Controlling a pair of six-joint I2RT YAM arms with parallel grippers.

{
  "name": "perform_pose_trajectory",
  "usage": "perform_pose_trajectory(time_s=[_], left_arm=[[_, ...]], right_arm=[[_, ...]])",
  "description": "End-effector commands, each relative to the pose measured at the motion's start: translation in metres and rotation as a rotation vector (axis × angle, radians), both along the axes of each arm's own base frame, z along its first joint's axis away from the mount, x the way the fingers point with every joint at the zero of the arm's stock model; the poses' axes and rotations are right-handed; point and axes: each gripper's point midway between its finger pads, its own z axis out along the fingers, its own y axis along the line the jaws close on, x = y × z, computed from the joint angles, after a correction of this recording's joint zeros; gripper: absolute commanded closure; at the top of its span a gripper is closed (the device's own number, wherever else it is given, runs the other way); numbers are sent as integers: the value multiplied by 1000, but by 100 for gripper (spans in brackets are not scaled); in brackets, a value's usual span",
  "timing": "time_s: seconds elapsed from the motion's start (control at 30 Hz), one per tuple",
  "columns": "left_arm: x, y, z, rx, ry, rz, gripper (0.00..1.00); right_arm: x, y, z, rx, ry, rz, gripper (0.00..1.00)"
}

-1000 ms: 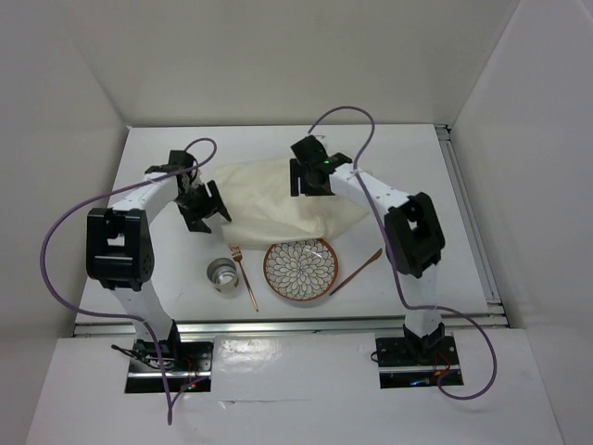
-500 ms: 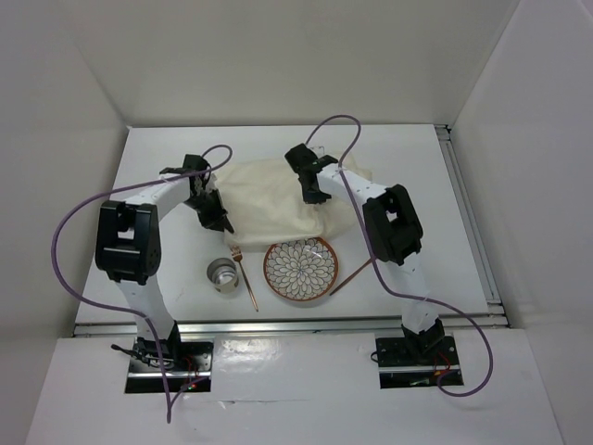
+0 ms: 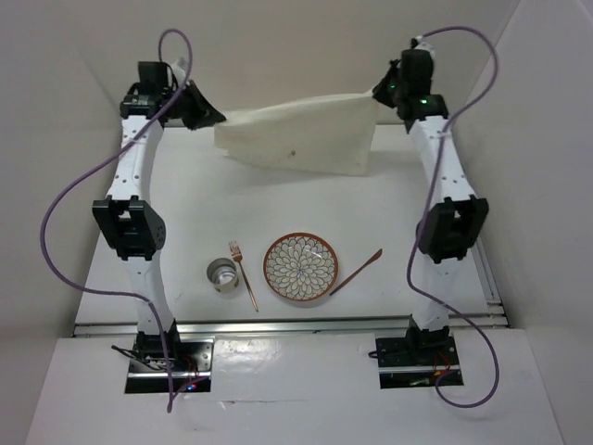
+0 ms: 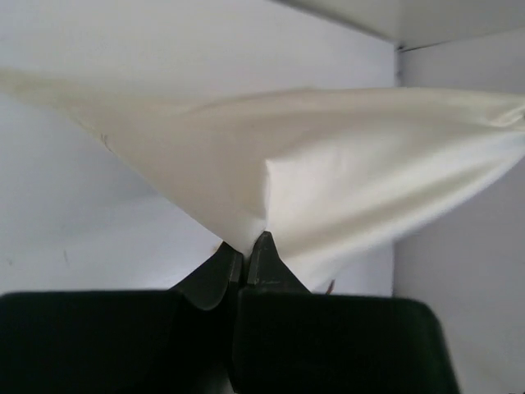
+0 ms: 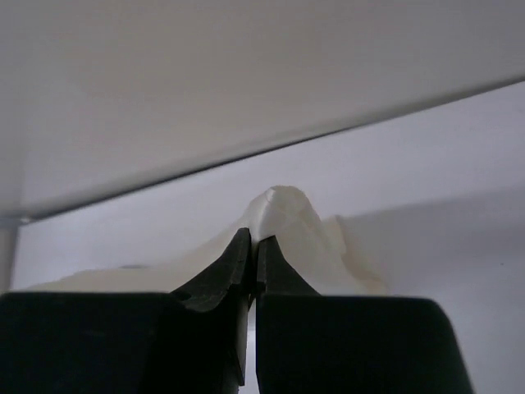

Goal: Set the dinner table for one person

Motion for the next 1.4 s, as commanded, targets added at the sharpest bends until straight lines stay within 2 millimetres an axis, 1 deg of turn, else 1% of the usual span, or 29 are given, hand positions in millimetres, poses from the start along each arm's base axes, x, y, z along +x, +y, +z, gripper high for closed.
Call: perform_pose_trajectory(time_s=[0.0, 0.03, 0.13, 0.17, 0.2, 0.23, 0.27, 0.3, 0.33, 0.37, 0.4, 0.43, 0.47, 0.5, 0.57, 0.67, 0.73, 0.8, 0.83, 0.87, 0.93, 0.97, 1.0, 1.1, 1.13, 1.17, 1.23, 1.3, 1.37], left_arm=[[-25, 15, 92, -142, -164, -36, 100], [-33, 15, 75, -177, -120, -46, 100], [-45, 20, 76, -158, -167, -49, 100], [-57, 19, 64, -151, -139, -54, 100], [-63, 15, 56, -143, -125, -70, 100], [-73, 14, 26, -139, -57, -76, 100], [-82, 14, 13, -137, -24, -79, 100], [-94, 8, 11, -130, -26, -95, 100], [-100, 3, -3, -118, -15, -108, 100], [-115, -1, -41, -103, 69, -104, 94], [-122, 1, -59, -91, 111, -100, 75], [-130, -4, -71, -79, 141, -101, 26], [-137, -1, -93, -64, 208, -91, 6], [-143, -1, -110, -36, 258, -93, 0], [-142, 4, -128, -6, 330, -94, 0], [-127, 20, -113, 82, 315, -30, 1], [-122, 30, -99, 136, 274, 13, 17], [-121, 35, -98, 163, 267, 35, 37], [-123, 35, -102, 183, 277, 40, 57], [-128, 34, -108, 196, 299, 37, 69], [-136, 34, -124, 226, 347, 42, 85], [-142, 34, -133, 227, 385, 37, 86], [-147, 31, -139, 229, 402, 26, 82], [-167, 25, -160, 198, 487, -4, 61], [-173, 21, -164, 180, 504, -17, 43], [-186, 14, -172, 139, 545, -45, 38], [-200, 4, -181, 130, 583, -78, 27], [-213, -3, -191, 145, 614, -90, 20], [-217, 0, -197, 184, 617, -71, 20]], right_arm=[[-44, 0, 113, 116, -269, 85, 100], [-55, -2, 115, 117, -283, 85, 100], [-94, -13, 87, 133, -268, 67, 100], [-105, -21, 34, 119, -172, 43, 100], [-125, -25, 43, 121, -216, 35, 100], [-135, -28, 26, 134, -189, 19, 100], [-146, -29, 5, 144, -155, 13, 100], [-170, -37, -37, 142, -89, -12, 100], [-183, -38, -62, 145, -43, -19, 100], [-209, -40, -119, 157, 83, -40, 100], [-226, -41, -133, 165, 114, -49, 99], [-240, -45, -155, 166, 166, -75, 75], [-254, -46, -176, 186, 222, -95, 56], [-272, -56, -201, 182, 288, -137, 37], [-280, -62, -207, 180, 313, -155, 15], [-278, -69, -193, 150, 303, -169, 11], [-270, -73, -176, 144, 276, -172, 20], [-266, -77, -172, 143, 289, -184, 35], [-262, -77, -167, 144, 286, -183, 51], [-263, -81, -174, 136, 320, -203, 61], [-258, -84, -171, 163, 326, -232, 80], [-260, -85, -180, 158, 361, -235, 96], [-259, -85, -179, 170, 369, -232, 100], [-261, -82, -188, 192, 423, -212, 100], [-263, -84, -192, 199, 445, -217, 81], [-263, -81, -191, 222, 449, -196, 66], [-270, -75, -206, 230, 507, -165, 18], [-280, -72, -217, 251, 543, -152, 15], [-285, -70, -224, 295, 561, -144, 15]])
